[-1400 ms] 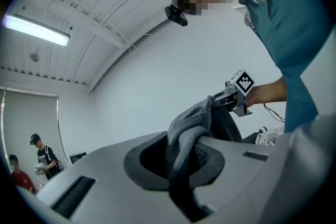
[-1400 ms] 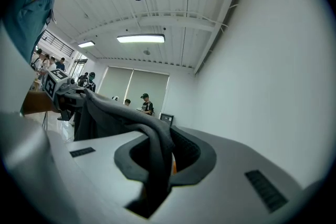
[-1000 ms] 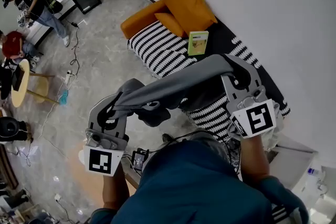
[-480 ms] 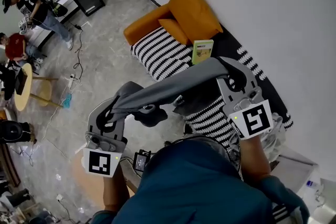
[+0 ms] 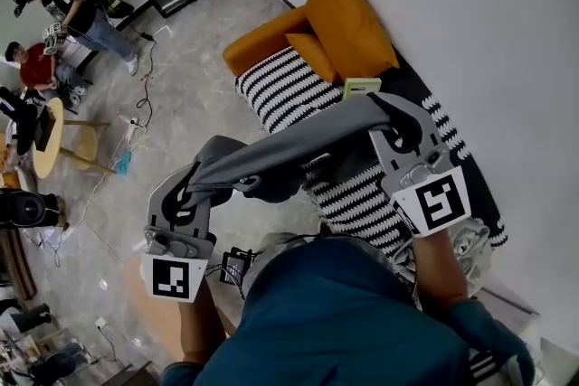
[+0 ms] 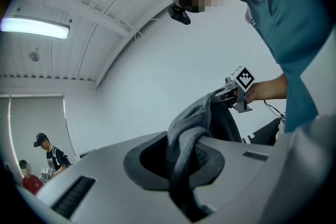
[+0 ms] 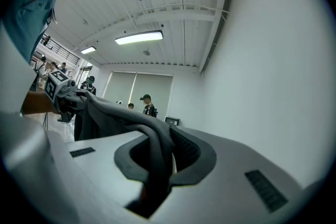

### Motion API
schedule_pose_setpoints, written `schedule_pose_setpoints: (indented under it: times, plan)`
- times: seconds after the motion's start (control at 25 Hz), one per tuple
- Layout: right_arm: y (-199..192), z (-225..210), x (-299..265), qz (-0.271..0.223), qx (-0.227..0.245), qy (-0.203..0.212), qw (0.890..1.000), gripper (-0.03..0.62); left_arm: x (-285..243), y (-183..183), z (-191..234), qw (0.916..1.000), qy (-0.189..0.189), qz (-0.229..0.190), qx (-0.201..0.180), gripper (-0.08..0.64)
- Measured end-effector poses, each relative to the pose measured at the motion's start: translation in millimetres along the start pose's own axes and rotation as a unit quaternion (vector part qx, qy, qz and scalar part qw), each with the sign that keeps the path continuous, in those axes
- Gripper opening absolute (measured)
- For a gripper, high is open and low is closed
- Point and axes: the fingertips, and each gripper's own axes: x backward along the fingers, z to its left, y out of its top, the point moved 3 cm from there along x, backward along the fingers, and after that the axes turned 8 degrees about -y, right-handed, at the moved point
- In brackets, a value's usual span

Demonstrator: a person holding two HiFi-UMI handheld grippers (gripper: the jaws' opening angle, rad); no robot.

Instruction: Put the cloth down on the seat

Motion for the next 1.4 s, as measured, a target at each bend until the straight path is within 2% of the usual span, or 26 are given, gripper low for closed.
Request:
schedule_pose_setpoints:
  times: [0.32, 0.72, 1.08, 1.4]
  plan:
    - [-2, 9, -37, 0.007, -0.001, -0.02, 1.0, 0.046, -9, -12, 40, 0.9997, -0.022, -0.003, -0.009, 0.031]
    - [10, 55, -93, 0.011, 0.017, -0.056, 0.998, 0.046, 8, -45, 113, 0.9981, -0.052, -0.026, -0.019, 0.031]
    - [19, 101, -140, 0.017, 0.027, -0.05, 0.998, 0.046, 33, -72, 165, 0.9983, -0.043, -0.04, 0.001, 0.031]
    - [7, 92, -180, 0.016, 0.018, -0.029, 0.999, 0.046, 14, -84, 189, 0.9994, -0.027, -0.023, 0.005, 0.031]
